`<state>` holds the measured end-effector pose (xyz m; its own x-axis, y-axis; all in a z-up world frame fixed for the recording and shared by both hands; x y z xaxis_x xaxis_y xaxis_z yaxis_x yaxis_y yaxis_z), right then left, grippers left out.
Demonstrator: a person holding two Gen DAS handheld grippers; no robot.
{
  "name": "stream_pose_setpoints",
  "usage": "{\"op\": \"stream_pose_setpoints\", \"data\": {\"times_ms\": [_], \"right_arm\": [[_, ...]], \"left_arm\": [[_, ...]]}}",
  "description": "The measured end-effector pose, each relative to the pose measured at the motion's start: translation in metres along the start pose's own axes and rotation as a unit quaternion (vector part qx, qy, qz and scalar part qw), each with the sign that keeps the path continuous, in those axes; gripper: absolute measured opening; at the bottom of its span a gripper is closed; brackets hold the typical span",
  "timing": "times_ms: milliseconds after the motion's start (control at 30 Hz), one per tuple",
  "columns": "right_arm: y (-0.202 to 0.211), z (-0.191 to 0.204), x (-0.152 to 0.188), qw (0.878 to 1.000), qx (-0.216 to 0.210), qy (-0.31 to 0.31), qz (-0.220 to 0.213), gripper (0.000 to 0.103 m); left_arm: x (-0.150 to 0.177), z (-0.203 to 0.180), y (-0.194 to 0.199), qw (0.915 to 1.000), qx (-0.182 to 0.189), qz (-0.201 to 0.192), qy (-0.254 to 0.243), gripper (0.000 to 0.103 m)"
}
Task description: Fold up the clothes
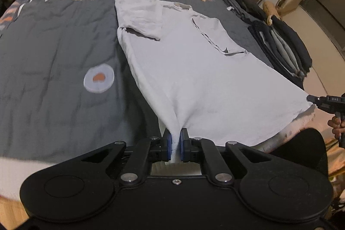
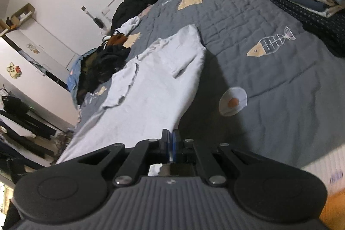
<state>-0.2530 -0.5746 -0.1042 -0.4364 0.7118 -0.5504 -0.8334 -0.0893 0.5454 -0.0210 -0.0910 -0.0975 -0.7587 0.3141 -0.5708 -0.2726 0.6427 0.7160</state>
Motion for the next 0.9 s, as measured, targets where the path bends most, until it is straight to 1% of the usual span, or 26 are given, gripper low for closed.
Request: {"op": "stream_pose_setpoints", "data": {"times_ms": [67, 133, 233, 300, 400, 567, 667, 767, 833, 867, 900], "right_arm": [[0.005, -0.003, 0.004, 1.0, 0.006, -0.016, 0.008, 0.002], [0.001, -0.008, -0.001, 0.999, 0.01, -0.034, 0.009, 0.002], [-0.023, -0.004, -0.026, 1.0, 0.009, -0.023, -0.004, 0.002], [-0.053, 0.003, -0.052, 1.0, -0.003, -0.014, -0.01, 0.002], [-0.102, 0.013, -0.093, 1.0, -0.009, -0.001, -0.016, 0.002], [-0.184, 0.025, -0.181, 0.999, -0.011, -0.002, -0.044, 0.002], [-0.229, 0.022, -0.227, 0.998, 0.005, -0.007, -0.062, 0.002], [-0.279, 0.003, -0.245, 0.997, 0.042, -0.008, -0.065, 0.002], [-0.312, -0.01, -0.255, 0.996, 0.068, -0.009, -0.065, 0.002], [-0.329, -0.016, -0.261, 0.995, 0.081, -0.009, -0.066, 0.002], [-0.345, -0.023, -0.266, 0.993, 0.094, -0.01, -0.066, 0.002]], "left_arm": [[-0.004, 0.004, -0.001, 0.9999, 0.006, -0.002, 0.016, 0.008], [-0.019, 0.01, -0.008, 0.9996, 0.009, -0.012, 0.023, 0.007], [-0.06, 0.022, -0.025, 0.9988, 0.012, -0.039, 0.029, 0.007], [-0.093, 0.027, -0.041, 0.998, 0.013, -0.055, 0.028, 0.007], [-0.149, 0.034, -0.07, 0.9976, 0.006, -0.067, 0.017, 0.007], [-0.246, 0.056, -0.125, 0.996, -0.021, -0.085, 0.017, 0.007], [-0.289, 0.074, -0.164, 0.9954, -0.037, -0.086, 0.021, 0.007], [-0.319, 0.091, -0.206, 0.9941, -0.045, -0.093, 0.032, 0.008], [-0.328, 0.105, -0.236, 0.9935, -0.053, -0.095, 0.036, 0.012], [-0.33, 0.117, -0.251, 0.9924, -0.067, -0.093, 0.047, 0.017], [-0.33, 0.13, -0.267, 0.9905, -0.092, -0.082, 0.062, 0.029]]}}
Point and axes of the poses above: each gripper's, at about its wrist camera, not at the fingertips, and y roughly against the way its jaws point, z to its left, x to its underside, the point moved 6 cm from there along -y, roughly the way its jaws point, and after that the axes turned 6 degrees about -z, right-handed, at the moved point
